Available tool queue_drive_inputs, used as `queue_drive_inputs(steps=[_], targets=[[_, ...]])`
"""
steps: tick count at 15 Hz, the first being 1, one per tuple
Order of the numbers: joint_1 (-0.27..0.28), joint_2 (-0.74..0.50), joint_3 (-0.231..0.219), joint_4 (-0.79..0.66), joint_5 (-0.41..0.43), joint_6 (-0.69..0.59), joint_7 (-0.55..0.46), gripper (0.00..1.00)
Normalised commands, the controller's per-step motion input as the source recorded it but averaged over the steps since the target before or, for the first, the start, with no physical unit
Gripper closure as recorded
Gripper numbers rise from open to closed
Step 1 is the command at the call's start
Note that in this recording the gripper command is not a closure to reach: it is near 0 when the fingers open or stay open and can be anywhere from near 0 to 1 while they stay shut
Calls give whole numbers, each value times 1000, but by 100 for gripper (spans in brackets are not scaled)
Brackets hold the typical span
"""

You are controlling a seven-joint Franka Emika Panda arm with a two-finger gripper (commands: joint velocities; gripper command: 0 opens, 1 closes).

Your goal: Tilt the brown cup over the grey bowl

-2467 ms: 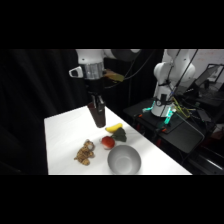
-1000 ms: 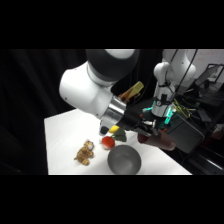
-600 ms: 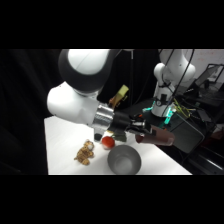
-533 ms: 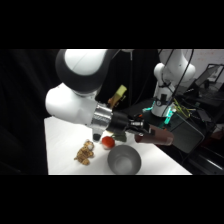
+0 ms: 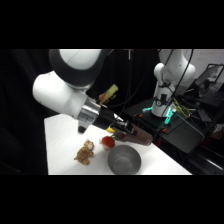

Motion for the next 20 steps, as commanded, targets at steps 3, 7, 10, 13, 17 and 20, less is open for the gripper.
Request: queue_drive_inputs(steps=[3,7,10,13,17,20], targets=[[24,-473,-128,-455,-376,530,5,15],[-49,-658,-119,-674,-336,589,24,15],[-118,-713,-104,-736,-232,637,75,15],[-107,-562,-86,-737,-127,781,169,15],[-43,-330,-51,-676,-54,895,289,15],[10,-83,-19,-473,-48,785,323,15]])
